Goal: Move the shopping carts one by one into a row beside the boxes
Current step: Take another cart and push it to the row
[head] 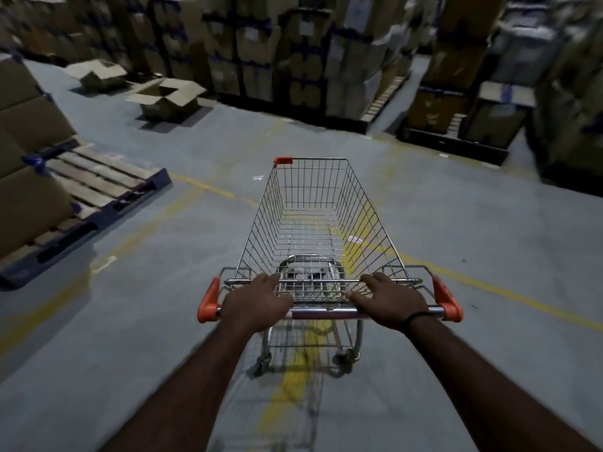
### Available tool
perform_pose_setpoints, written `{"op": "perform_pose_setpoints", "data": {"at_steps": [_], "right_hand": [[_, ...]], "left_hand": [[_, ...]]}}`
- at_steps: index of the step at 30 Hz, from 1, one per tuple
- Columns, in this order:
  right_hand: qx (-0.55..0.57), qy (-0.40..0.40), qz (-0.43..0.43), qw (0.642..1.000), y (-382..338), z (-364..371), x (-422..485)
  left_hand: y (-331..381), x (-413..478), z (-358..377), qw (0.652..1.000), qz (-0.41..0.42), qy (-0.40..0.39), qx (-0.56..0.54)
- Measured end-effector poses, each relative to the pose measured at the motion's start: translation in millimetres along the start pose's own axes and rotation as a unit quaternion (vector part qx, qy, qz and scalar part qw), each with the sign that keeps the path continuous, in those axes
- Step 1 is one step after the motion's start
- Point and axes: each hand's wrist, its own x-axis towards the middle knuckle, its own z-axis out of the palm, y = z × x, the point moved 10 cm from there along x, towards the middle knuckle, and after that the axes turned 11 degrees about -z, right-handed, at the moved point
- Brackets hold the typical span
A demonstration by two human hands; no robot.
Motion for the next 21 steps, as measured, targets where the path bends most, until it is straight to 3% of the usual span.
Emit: {"op": "perform_pose_setpoints", "data": {"at_steps": [21], "right_hand": [[0.061, 0.087, 0.243, 0.964, 128, -5, -149]], "left_hand": [[188, -4, 48, 0.963, 0.253, -0.05, 0.085]]}}
